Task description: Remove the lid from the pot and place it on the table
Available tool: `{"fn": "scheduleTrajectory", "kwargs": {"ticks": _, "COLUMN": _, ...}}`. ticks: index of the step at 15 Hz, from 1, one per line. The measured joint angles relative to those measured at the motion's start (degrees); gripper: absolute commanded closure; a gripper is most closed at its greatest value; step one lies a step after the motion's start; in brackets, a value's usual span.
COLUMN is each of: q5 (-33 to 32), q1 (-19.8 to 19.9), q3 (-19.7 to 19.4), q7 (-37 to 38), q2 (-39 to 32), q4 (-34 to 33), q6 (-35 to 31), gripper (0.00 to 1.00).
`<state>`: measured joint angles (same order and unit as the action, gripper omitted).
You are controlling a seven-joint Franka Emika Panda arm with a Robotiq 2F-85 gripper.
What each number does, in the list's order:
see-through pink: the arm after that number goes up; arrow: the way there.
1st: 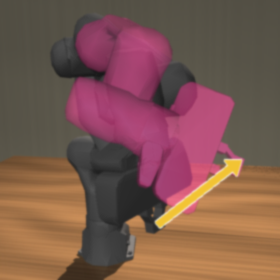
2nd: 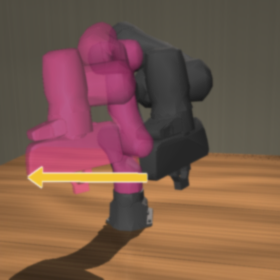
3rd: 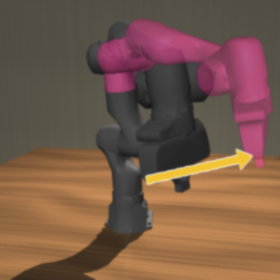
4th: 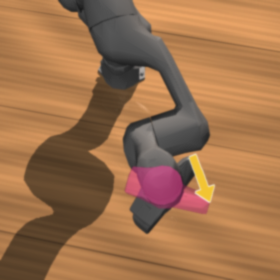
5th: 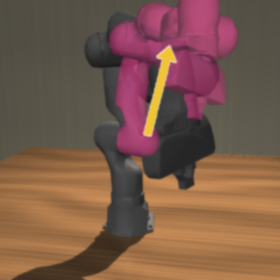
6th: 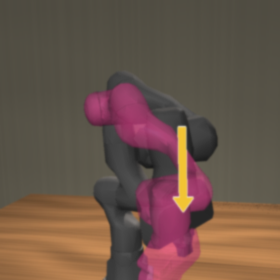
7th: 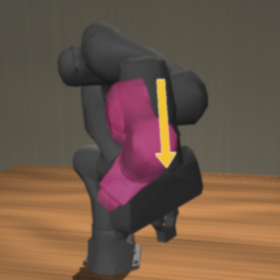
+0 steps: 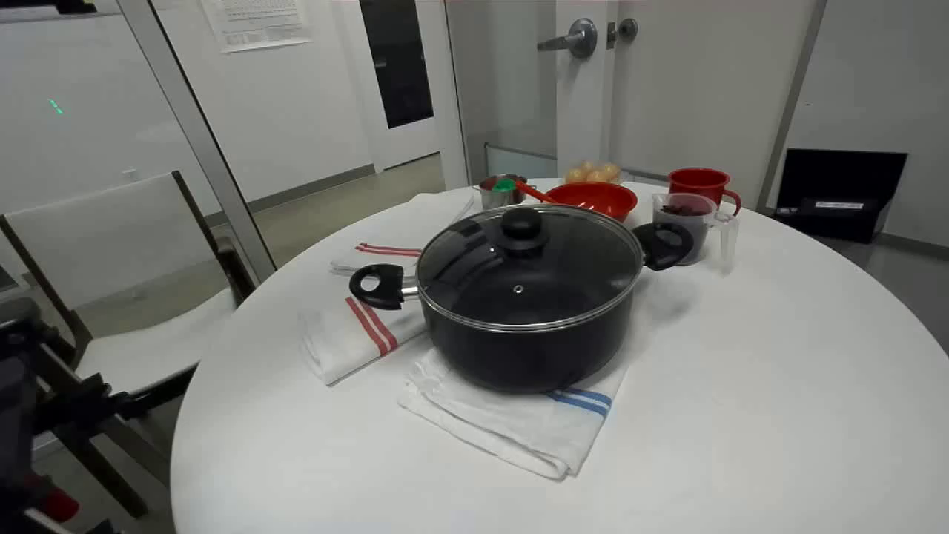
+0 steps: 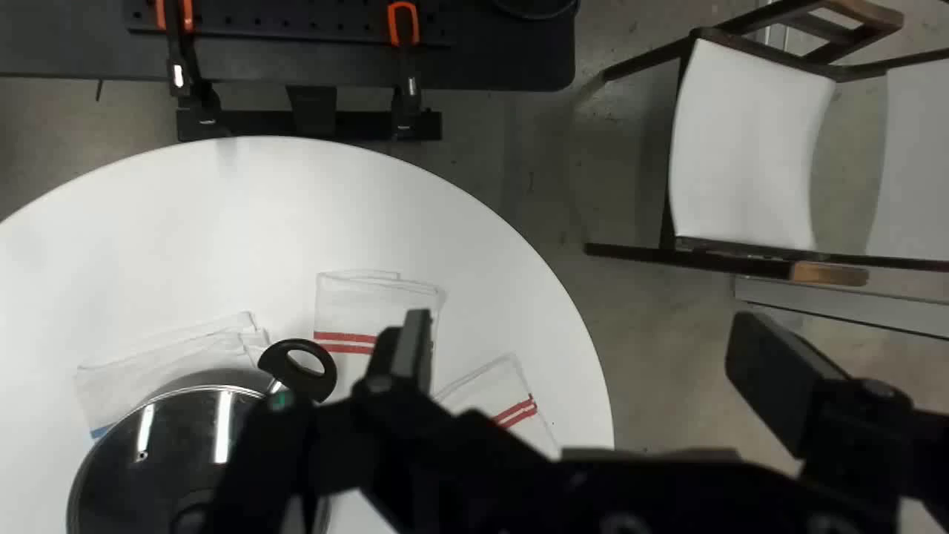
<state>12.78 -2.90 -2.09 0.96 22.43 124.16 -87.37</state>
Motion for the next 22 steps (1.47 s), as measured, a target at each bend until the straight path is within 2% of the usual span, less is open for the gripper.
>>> {"fn": "scheduleTrajectory", "kwargs": {"ticks": 15, "q5": 0.0, "q1": 0.7, "q3": 0.2, "q7": 0.0, "q2": -0.8, "q4": -0.2, "q6": -0.1, "gripper": 0.0}}
{"fn": "scheduleTrajectory", "kwargs": {"ticks": 18, "q5": 0.0, "q1": 2.1, "q3": 0.1, "q7": 0.3, "q2": -4.2, "q4": -1.3, "q6": -0.8, "gripper": 0.0}}
{"fn": "scheduleTrajectory", "kwargs": {"ticks": 22, "q5": 0.0, "q1": 4.4, "q3": -0.3, "q7": 2.6, "q2": -12.5, "q4": -3.8, "q6": -5.0, "gripper": 0.0}}
